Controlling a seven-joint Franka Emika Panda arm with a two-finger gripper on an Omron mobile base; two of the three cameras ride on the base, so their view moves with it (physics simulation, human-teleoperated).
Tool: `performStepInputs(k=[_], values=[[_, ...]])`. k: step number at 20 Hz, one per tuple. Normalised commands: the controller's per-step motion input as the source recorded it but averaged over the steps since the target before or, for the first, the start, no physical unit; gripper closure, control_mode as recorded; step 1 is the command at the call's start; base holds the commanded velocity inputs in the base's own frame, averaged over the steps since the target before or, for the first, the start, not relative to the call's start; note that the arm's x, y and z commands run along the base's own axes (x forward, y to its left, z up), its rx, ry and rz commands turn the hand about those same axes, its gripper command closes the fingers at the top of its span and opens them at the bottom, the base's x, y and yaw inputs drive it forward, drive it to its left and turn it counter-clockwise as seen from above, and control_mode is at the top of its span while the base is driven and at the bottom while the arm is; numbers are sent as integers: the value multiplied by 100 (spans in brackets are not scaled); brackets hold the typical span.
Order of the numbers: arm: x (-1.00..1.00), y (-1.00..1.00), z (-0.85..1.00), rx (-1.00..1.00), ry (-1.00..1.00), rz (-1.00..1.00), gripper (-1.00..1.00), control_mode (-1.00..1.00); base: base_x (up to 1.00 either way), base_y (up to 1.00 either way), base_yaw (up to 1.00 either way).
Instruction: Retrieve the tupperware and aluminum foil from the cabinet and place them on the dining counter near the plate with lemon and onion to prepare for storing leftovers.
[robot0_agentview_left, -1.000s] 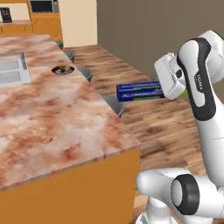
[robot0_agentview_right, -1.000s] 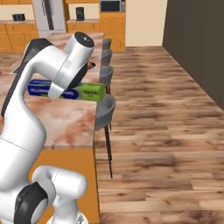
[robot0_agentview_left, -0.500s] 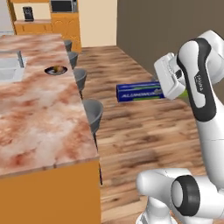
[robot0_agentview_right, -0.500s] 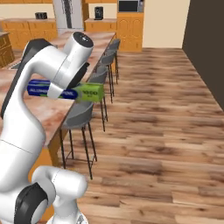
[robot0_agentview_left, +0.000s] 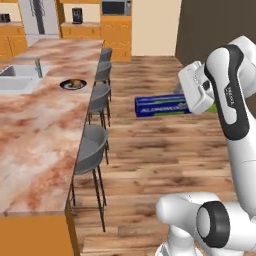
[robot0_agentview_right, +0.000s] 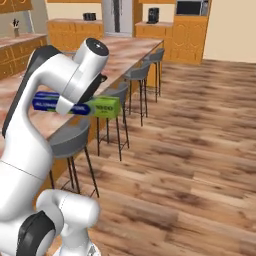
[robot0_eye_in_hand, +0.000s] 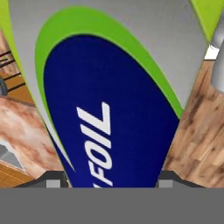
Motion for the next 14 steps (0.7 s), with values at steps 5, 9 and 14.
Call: performStepInputs(k=[5,9,14], values=[[0,0,0,0,0,0,100,100,98,-78,47],[0,0,0,0,0,0,100,100,100,-81,46],[0,0,0,0,0,0,100,100,100,-84,44]])
